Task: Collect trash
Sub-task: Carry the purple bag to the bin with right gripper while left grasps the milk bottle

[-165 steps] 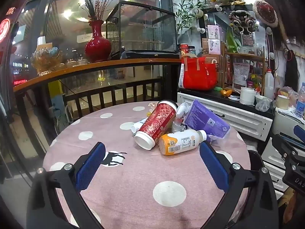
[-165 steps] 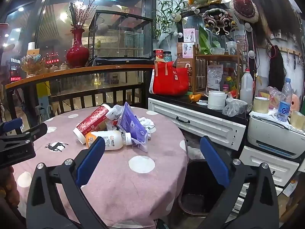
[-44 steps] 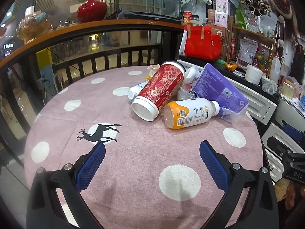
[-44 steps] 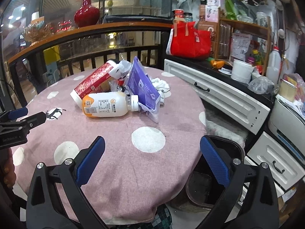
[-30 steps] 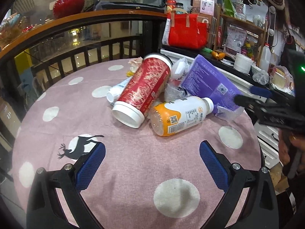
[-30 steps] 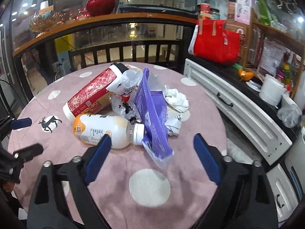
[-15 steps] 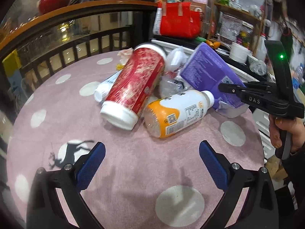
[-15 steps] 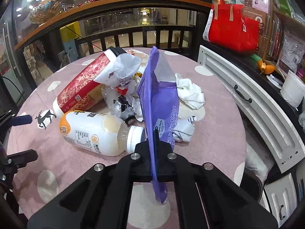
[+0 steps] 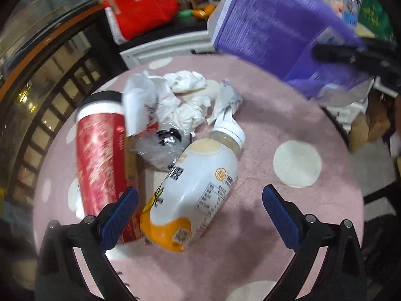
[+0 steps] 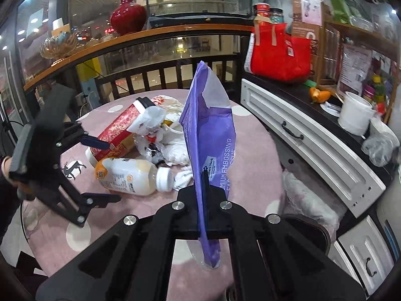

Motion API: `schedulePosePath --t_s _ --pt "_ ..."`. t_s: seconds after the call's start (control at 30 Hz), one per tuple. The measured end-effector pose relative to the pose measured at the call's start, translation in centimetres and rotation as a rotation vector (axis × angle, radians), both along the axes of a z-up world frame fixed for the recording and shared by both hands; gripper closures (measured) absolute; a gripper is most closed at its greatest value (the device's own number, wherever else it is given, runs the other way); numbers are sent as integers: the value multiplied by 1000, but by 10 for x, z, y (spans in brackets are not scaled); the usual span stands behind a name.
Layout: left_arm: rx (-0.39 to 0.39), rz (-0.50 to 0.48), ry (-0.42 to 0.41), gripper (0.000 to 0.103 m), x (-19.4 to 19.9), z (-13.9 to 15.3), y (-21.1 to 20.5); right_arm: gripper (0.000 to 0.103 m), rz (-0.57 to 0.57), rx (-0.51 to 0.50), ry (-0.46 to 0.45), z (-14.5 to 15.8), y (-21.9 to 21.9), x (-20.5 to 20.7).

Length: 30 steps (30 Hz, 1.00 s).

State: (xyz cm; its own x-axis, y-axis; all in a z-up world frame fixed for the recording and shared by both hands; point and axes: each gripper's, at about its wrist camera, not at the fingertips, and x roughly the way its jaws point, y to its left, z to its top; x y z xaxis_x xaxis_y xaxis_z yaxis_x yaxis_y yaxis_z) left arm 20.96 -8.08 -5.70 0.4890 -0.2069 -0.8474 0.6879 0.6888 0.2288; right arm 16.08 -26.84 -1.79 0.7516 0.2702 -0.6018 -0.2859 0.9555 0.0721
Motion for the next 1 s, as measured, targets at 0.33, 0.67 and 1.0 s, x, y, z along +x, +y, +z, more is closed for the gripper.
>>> schedulePosePath --t_s 0.33,0.67,1.0 --pt "181 -37 116 19 32 -36 -19 101 -113 36 55 -25 -46 -20" --pt "114 -10 81 42 2 -35 -8 102 -202 104 58 -40 -82 -42" --pt "-85 63 18 43 -38 -9 -11 102 -328 147 82 -57 -131 -67"
